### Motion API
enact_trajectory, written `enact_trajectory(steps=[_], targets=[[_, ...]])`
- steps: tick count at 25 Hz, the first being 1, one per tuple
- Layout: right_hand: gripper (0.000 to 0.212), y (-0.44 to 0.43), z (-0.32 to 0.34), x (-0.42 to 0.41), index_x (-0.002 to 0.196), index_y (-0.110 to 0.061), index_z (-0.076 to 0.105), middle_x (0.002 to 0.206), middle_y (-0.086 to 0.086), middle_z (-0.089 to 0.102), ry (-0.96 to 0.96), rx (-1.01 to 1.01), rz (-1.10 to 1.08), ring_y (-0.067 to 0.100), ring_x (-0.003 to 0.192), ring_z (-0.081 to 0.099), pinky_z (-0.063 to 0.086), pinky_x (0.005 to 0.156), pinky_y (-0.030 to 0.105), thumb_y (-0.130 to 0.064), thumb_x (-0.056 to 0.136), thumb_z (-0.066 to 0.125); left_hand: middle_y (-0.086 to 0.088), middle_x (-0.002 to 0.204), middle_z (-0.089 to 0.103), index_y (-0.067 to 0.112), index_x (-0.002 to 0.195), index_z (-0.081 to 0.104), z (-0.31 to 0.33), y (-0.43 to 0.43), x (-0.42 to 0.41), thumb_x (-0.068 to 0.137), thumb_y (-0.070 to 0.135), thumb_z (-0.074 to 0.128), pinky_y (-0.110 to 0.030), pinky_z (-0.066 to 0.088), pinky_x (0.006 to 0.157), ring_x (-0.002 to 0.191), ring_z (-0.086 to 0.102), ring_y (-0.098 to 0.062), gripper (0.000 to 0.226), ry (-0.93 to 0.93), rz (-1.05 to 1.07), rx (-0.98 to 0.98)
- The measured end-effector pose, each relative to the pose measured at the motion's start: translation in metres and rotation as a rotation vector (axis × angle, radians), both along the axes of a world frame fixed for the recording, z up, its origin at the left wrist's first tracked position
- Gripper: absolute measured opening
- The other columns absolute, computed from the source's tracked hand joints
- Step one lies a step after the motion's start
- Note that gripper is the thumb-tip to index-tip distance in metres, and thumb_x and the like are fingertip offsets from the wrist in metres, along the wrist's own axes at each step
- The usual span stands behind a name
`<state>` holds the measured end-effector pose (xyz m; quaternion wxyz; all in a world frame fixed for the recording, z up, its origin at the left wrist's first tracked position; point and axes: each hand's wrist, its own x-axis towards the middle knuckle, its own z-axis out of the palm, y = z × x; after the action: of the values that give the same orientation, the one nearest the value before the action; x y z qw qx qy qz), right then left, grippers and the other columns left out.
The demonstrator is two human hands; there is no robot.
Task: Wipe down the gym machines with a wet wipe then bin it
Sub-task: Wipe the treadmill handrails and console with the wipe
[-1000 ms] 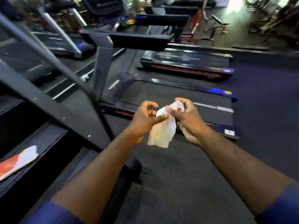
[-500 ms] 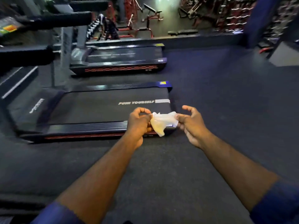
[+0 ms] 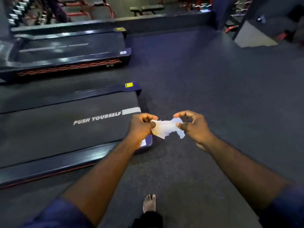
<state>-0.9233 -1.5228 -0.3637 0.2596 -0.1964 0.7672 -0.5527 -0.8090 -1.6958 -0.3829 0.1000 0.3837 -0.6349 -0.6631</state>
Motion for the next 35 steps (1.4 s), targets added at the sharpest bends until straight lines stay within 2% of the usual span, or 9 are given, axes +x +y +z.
enact_trajectory(steps=[6, 10, 13, 15, 21, 25, 29, 33, 35], targets=[[0.034, -0.018, 0.0, -0.193, 0.084, -0.027, 0.082, 0.102, -0.01, 0.078, 0.09, 0.099, -0.144, 0.014, 0.102, 0.072, 0.058, 0.092, 0.033, 0.005, 0.091, 0.07, -0.017, 0.09, 0.076, 0.011, 0.087, 0.075, 0.017, -0.053, -0.211, 0.089, -0.013, 0.053, -0.042, 0.065, 0.066, 0.081, 0.075, -0.028, 0.033, -0.042, -0.2, -0.13], [0.021, -0.044, -0.011, -0.331, 0.099, -0.025, 0.078, 0.102, -0.005, 0.079, 0.023, 0.025, -0.101, 0.02, 0.1, 0.075, 0.061, 0.089, 0.035, -0.009, 0.086, 0.082, -0.019, 0.096, 0.076, 0.004, 0.089, 0.077, 0.019, -0.076, -0.347, 0.094, -0.013, 0.047, -0.038, 0.066, 0.075, 0.084, 0.074, -0.024, 0.035, -0.1, -0.254, -0.127], [0.047, -0.083, 0.002, -0.443, 0.113, -0.028, 0.075, 0.11, -0.013, 0.075, 0.224, 0.109, 0.053, 0.004, 0.095, 0.073, 0.059, 0.087, 0.022, -0.018, 0.072, 0.095, -0.015, 0.102, 0.078, 0.004, 0.099, 0.079, 0.035, -0.11, -0.441, 0.085, -0.009, 0.074, -0.031, 0.062, 0.078, 0.085, 0.072, -0.02, 0.019, -0.133, -0.281, -0.249], [0.051, -0.123, 0.02, -0.507, 0.118, -0.026, 0.075, 0.111, -0.012, 0.074, 0.44, 0.159, 0.146, 0.001, 0.092, 0.069, 0.051, 0.087, 0.01, -0.017, 0.071, 0.095, -0.006, 0.098, 0.079, 0.014, 0.095, 0.079, 0.045, -0.146, -0.491, 0.07, -0.003, 0.09, -0.032, 0.06, 0.08, 0.084, 0.073, -0.017, 0.033, -0.153, -0.251, -0.414], [0.015, -0.265, 0.045, -0.644, 0.093, -0.015, 0.082, 0.102, 0.001, 0.076, 0.639, 0.22, 0.379, 0.018, 0.1, 0.066, 0.038, 0.078, 0.018, -0.007, 0.081, 0.078, 0.005, 0.079, 0.069, 0.022, 0.095, 0.079, 0.052, -0.266, -0.59, 0.065, 0.006, 0.091, -0.02, 0.042, 0.063, 0.062, 0.054, -0.004, 0.036, -0.275, -0.135, -0.66], [0.007, -0.365, 0.021, -0.74, 0.082, -0.018, 0.079, 0.092, -0.005, 0.079, 0.29, 0.236, 0.371, 0.013, 0.087, 0.073, 0.055, 0.08, 0.029, -0.011, 0.085, 0.079, -0.008, 0.078, 0.078, 0.02, 0.075, 0.076, 0.028, -0.366, -0.658, 0.069, -0.012, 0.079, -0.033, 0.051, 0.072, 0.069, 0.064, -0.017, 0.032, -0.175, -0.005, -0.365], [0.016, -0.471, 0.019, -0.829, 0.078, -0.013, 0.073, 0.112, 0.003, 0.078, -0.063, 0.134, 0.354, 0.015, 0.098, 0.072, 0.055, 0.085, 0.028, 0.0, 0.087, 0.077, -0.01, 0.095, 0.077, 0.008, 0.07, 0.068, 0.032, -0.469, -0.746, 0.08, -0.016, 0.065, -0.023, 0.05, 0.069, 0.085, 0.066, -0.017, 0.027, -0.031, 0.052, -0.093], [0.02, -0.562, 0.042, -0.917, 0.077, -0.011, 0.063, 0.076, 0.004, 0.066, -0.339, -0.111, 0.364, 0.015, 0.068, 0.058, 0.044, 0.061, 0.027, 0.0, 0.094, 0.062, -0.018, 0.112, 0.077, 0.01, 0.073, 0.056, 0.06, -0.562, -0.843, 0.069, 0.008, 0.061, -0.022, 0.052, 0.068, 0.09, 0.071, -0.02, 0.007, 0.195, 0.021, 0.156], [0.018, -0.613, 0.048, -0.965, 0.081, -0.012, 0.062, 0.075, 0.005, 0.064, -0.388, -0.146, 0.394, 0.015, 0.067, 0.059, 0.045, 0.058, 0.027, -0.004, 0.097, 0.058, -0.012, 0.102, 0.076, 0.014, 0.082, 0.059, 0.066, -0.603, -0.898, 0.066, 0.016, 0.074, -0.025, 0.049, 0.065, 0.079, 0.066, -0.016, 0.021, 0.204, -0.046, 0.117]])
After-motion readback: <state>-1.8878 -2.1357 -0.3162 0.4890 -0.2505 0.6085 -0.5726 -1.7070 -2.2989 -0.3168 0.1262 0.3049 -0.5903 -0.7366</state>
